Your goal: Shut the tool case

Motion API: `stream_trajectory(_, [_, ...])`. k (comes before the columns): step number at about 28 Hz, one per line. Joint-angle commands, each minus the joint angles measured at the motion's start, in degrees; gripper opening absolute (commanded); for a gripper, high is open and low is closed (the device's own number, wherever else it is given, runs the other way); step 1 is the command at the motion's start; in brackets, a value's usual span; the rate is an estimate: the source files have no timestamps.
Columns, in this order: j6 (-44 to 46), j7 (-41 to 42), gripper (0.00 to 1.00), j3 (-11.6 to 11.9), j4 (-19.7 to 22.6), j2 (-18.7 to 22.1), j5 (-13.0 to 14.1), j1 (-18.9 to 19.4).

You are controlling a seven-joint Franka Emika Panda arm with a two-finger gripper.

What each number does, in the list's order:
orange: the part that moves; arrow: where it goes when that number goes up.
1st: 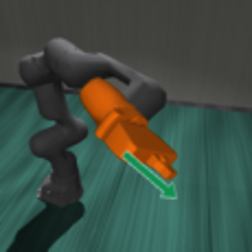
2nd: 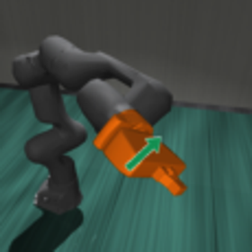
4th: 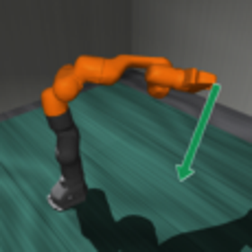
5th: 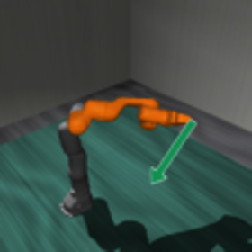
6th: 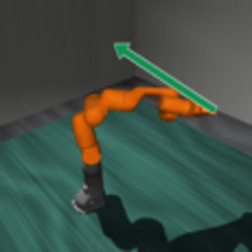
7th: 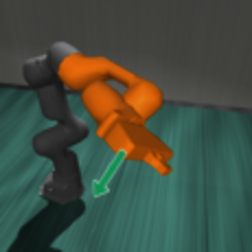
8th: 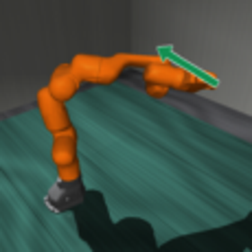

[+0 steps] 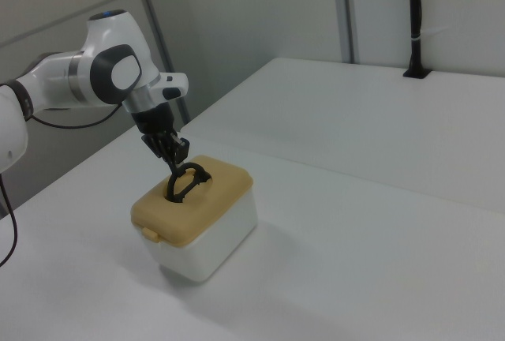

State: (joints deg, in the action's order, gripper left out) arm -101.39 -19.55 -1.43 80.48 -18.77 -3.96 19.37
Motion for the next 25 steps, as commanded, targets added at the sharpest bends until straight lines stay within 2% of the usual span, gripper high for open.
stream_trajectory(1, [-0.6,1.5,1.0,0.6,0.3,0.0,-0.8,0.4])
stream_trajectory(10, [0.3,1.4,1.0,1.5,0.1,1.0,-0.4,0.1])
stream_trajectory(25, [9.5,7.4,1.0,1.3,0.4,8.7,0.0,-8.0])
